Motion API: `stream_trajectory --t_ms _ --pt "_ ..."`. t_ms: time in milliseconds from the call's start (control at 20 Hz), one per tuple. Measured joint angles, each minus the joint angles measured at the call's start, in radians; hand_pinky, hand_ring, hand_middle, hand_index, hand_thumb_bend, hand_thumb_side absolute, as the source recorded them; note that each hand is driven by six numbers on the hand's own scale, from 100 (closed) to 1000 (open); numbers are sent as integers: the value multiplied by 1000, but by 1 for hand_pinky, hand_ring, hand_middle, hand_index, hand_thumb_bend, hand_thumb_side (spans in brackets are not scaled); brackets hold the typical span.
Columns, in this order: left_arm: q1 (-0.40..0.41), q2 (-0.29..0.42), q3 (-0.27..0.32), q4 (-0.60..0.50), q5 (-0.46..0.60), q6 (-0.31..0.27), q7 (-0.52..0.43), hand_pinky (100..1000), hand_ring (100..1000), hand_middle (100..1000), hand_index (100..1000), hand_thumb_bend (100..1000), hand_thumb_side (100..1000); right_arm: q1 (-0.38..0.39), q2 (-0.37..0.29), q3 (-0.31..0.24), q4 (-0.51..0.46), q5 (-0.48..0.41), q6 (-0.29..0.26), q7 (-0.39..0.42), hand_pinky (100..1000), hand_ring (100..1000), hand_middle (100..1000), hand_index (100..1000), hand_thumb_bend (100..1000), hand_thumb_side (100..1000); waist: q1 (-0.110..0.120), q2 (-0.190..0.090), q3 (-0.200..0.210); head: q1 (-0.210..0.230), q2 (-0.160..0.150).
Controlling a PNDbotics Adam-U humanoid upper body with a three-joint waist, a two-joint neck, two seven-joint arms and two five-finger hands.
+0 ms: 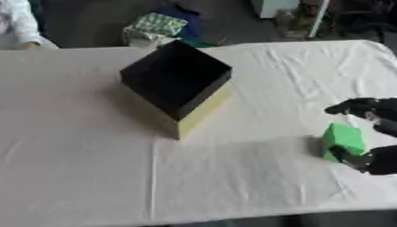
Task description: Pick up objects on the table and place them in the box.
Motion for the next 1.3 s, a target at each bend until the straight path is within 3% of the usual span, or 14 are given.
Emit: stream_trajectory --t_ms 100,300,650,1300 --pt "0 0 0 0 0 1 -1 642 705 608 730 226 929 -1 0 -1 0 24 12 4 981 939 887 993 341 802 0 0 0 0 0" --pt "0 0 0 0 0 2 -2 642 705 607 729 225 929 -1 9 -4 0 68 35 8 975 936 885 989 339 809 2 1 0 0 0" --pt "0 -1 0 0 3 6 -7 641 705 606 728 222 933 -21 24 -6 51 65 57 20 973 935 880 985 323 795 3 7 1 -2 0" --pt "-2 -6 0 0 5 9 -10 641 706 604 727 218 934 -77 36 2 240 17 -15 84 971 935 883 999 324 817 9 20 14 -9 0"
